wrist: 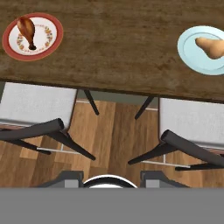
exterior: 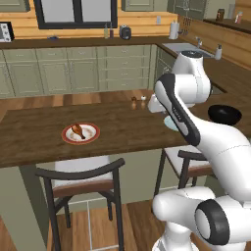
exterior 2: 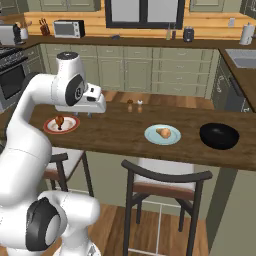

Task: Pick the chicken drumstick and squash from their plates and place them in the bowl. Then put the bowl in the fridge.

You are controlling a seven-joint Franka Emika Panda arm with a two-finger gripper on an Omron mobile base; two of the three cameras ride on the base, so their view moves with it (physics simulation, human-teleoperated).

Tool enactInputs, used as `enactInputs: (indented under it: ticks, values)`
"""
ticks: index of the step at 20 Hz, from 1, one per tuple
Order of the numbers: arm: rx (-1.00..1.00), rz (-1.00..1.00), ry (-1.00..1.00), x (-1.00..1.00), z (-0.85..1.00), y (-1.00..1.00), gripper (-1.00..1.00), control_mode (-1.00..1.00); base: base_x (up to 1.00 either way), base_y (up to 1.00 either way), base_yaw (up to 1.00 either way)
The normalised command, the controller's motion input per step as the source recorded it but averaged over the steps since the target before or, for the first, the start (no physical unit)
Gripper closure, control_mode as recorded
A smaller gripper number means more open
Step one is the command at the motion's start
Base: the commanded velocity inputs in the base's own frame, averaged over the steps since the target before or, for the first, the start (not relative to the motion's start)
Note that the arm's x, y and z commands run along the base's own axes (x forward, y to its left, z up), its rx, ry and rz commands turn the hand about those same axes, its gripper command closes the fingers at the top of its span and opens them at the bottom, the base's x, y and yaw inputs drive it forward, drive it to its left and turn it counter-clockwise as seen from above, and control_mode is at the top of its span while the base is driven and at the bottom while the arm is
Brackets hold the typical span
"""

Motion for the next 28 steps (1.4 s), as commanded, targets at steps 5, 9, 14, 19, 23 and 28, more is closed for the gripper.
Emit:
enactInputs:
  ticks: [5,9,14,19,23,28]
  values:
    - [0.0,0.0,0.0,0.0,0.0,0.05,-1.0,1.0,0.0,0.27,0.0]
    - [0.0,0.0,0.0,0.0,0.0,0.0,-1.0,1.0,0.04,0.66,0.0]
    - [0.0,0.0,0.0,0.0,0.0,0.0,-1.0,1.0,0.11,0.6,0.01]
    - [0.0,0.0,0.0,0.0,0.0,0.0,-1.0,1.0,0.42,0.37,0.05]
    - [0.0,0.0,0.0,0.0,0.0,0.0,-1.0,1.0,0.62,0.36,0.03]
    - [0.0,0.0,0.0,0.0,0.0,0.0,-1.0,1.0,0.65,0.38,0.0]
